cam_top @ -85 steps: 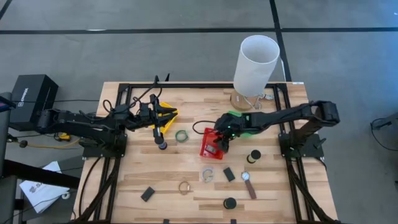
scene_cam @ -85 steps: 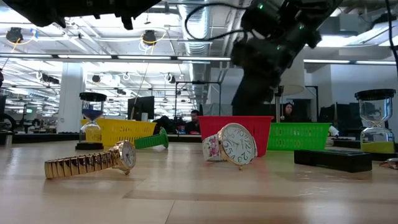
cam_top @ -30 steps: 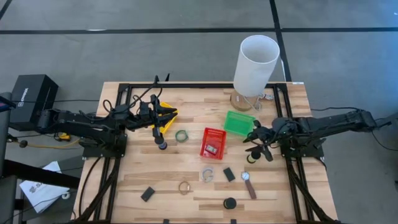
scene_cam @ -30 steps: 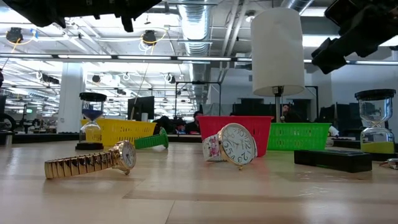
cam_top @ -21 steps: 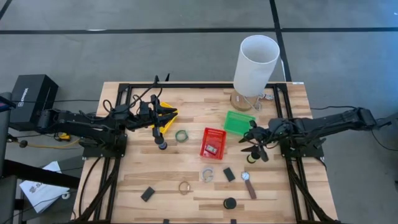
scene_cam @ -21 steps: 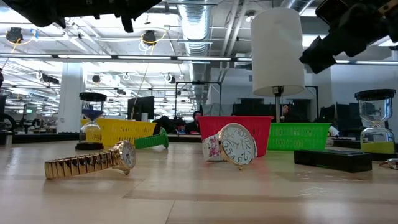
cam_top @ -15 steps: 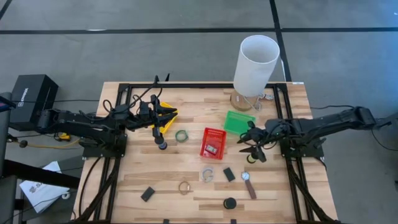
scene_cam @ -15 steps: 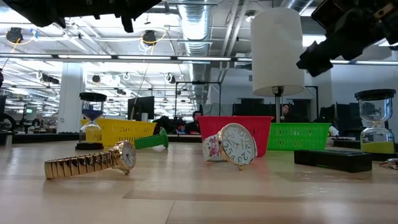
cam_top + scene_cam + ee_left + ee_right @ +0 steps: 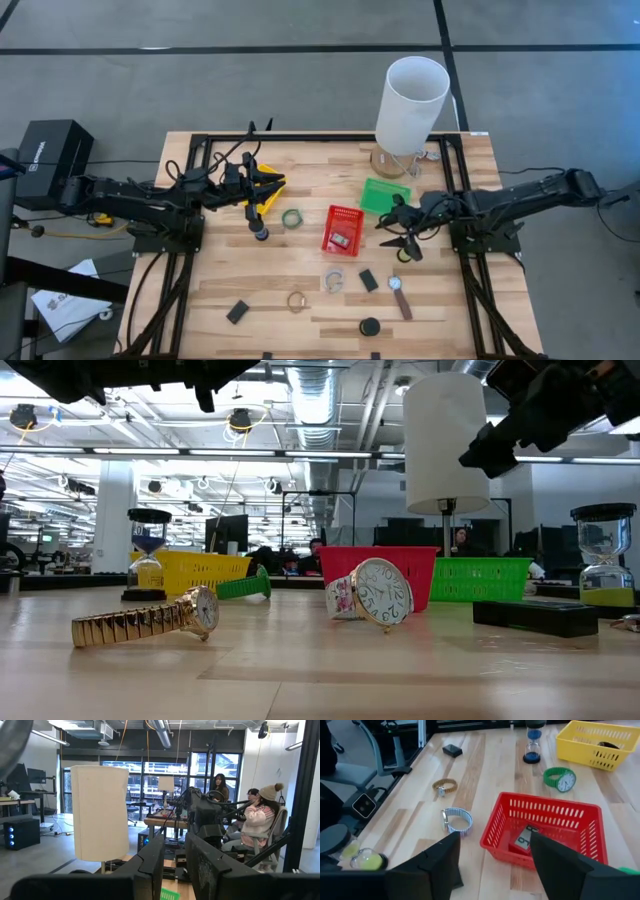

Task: Pick & Place Office items
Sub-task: Put the top right black hourglass into the green bin

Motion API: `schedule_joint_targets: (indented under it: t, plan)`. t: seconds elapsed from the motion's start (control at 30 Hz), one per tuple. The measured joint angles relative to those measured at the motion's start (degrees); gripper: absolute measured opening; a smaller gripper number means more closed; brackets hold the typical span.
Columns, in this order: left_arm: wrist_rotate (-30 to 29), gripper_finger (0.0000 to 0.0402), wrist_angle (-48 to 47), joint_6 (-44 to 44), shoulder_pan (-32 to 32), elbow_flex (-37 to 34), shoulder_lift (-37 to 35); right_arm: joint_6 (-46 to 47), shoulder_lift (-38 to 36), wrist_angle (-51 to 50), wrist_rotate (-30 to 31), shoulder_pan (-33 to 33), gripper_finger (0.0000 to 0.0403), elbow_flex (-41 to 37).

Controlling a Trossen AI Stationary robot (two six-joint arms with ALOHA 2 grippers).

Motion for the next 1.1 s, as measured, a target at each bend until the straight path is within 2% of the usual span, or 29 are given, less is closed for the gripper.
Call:
schedule_joint_targets:
  t: [0.3, 0.57, 0.73, 1.1]
  plan:
    - [0.00, 0.0074, -0.02, 0.02, 0.00, 0.00, 0.00, -1.61, 0.02, -13.58, -0.16, 1.63, 0.0255, 4.25]
    - [0.00, 0.0074, -0.02, 0.02, 0.00, 0.00, 0.00, 6.43, 0.02, -15.29, -0.14, 4.29, 0.0255, 4.47]
    - [0.00, 0.0074, -0.02, 0.02, 0.00, 0.00, 0.00, 9.92, 0.02, -20.18, -0.11, 5.92, 0.0255, 4.47]
    - [0.00, 0.0074, -0.04, 0.02, 0.00, 0.00, 0.00, 8.19, 1.01, -24.14, 1.77, 6.82, 0.0255, 4.47]
